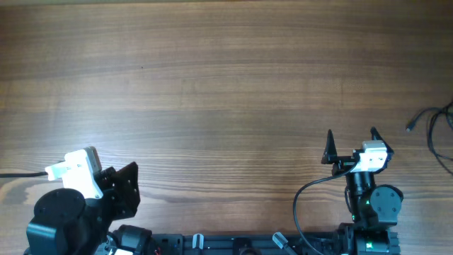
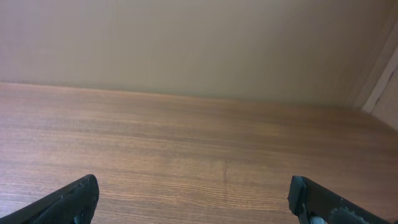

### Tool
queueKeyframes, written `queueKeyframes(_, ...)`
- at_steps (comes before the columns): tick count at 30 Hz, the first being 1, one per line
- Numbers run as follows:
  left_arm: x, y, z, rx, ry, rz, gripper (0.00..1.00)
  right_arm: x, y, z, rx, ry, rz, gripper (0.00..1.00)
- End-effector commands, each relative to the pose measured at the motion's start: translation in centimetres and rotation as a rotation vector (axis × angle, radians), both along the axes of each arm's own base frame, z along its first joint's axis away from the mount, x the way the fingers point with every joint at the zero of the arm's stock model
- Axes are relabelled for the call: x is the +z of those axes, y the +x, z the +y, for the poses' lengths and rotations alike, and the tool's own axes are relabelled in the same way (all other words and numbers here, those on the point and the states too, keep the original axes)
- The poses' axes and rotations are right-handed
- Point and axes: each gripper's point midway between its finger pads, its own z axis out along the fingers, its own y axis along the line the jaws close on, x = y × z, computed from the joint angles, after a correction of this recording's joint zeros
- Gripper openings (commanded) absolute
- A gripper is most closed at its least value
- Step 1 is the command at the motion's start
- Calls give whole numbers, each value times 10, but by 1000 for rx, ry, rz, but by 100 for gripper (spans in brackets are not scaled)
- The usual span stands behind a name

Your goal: Untangle cables

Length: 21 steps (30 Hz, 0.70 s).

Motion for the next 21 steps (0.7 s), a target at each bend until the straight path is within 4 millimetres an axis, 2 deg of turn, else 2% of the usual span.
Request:
queueKeyframes(1, 15, -7, 10, 39, 8, -90, 48, -2, 0, 3, 15, -13, 6, 100)
queueKeyframes(6, 37, -42, 18, 62, -77, -274, 50, -2, 0, 3, 15, -13, 6, 100)
queueKeyframes(8, 43, -59, 23, 73, -109, -351, 57, -2, 0, 3, 15, -13, 6, 100)
queueKeyframes(9, 45, -66, 25, 72, -118, -381, 67, -2, 0, 3, 15, -13, 6, 100)
queueKeyframes(10, 47, -77, 27, 70, -130, -428, 100, -2, 0, 3, 15, -13, 6, 100)
queueKeyframes(15, 47, -103, 33, 73, -162, -520, 100, -2, 0, 3, 15, -13, 6, 100)
queueKeyframes(21, 30, -107, 35, 88, -163, -457, 100, -2, 0, 3, 15, -13, 6, 100)
